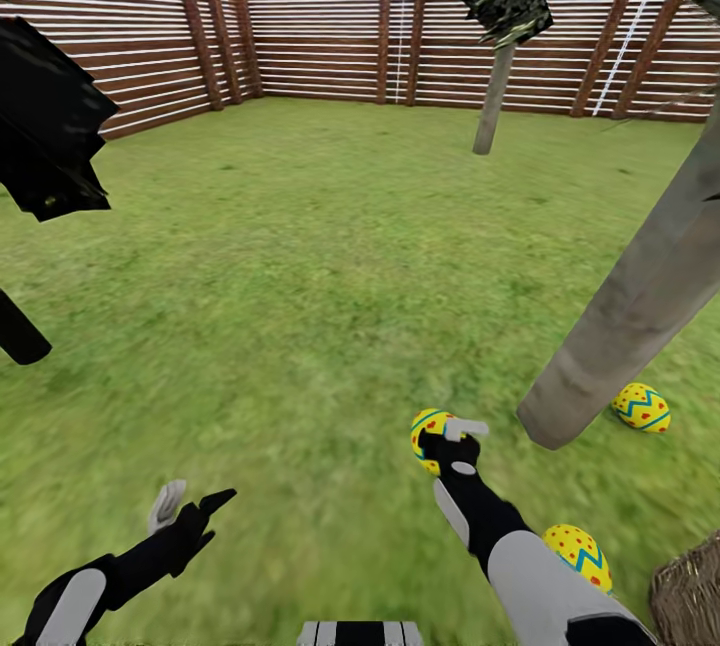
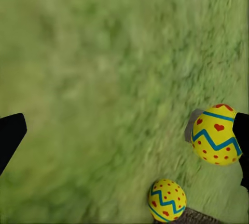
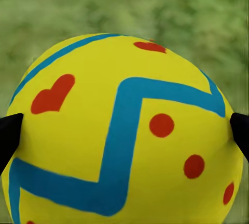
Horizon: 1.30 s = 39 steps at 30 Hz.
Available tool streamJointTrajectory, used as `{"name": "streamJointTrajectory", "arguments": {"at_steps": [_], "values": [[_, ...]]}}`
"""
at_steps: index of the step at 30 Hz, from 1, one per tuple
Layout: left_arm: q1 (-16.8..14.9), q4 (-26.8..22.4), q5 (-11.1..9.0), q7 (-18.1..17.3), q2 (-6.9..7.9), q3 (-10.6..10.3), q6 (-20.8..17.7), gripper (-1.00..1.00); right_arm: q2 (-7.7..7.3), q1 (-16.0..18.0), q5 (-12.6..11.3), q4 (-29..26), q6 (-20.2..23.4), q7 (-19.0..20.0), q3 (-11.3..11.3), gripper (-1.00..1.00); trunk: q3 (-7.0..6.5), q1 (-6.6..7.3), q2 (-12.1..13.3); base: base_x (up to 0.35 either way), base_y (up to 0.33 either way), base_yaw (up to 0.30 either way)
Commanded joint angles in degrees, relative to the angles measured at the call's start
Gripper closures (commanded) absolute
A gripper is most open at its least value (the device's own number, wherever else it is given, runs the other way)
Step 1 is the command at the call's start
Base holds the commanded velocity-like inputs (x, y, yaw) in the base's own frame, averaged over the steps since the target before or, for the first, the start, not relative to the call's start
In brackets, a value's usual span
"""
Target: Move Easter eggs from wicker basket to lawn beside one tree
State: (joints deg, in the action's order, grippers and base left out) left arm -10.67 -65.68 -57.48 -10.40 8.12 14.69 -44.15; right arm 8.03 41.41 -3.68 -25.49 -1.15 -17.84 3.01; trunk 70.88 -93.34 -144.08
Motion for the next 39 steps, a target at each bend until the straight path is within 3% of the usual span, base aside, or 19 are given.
{"name": "streamJointTrajectory", "arguments": {"at_steps": [1, 8, 39], "values": [[0.04, -0.5, 0.1, -0.24, -0.03, 0.1, -0.37, -1.0, -0.2, 0.9, -0.93, 1.47, -0.14, -0.35, 0.33, 1.0, 0.27, -0.01, -0.03, 0.0, 0.0, 0.0], [0.12, -1.09, 0.04, -0.24, -0.04, 0.08, -0.53, -1.0, -0.38, 1.79, -2.21, 3.0, -0.17, -0.36, 0.33, 1.0, 1.82, -0.19, -0.13, 0.0, 0.0, 0.0], [0.12, -1.12, 0.15, -0.24, -0.13, 0.08, -1.84, -1.0, -0.29, 1.75, -2.3, 3.08, -0.17, -0.36, 0.33, 1.0, 8.69, -0.99, -0.54, 0.0, 0.0, 0.0]]}}
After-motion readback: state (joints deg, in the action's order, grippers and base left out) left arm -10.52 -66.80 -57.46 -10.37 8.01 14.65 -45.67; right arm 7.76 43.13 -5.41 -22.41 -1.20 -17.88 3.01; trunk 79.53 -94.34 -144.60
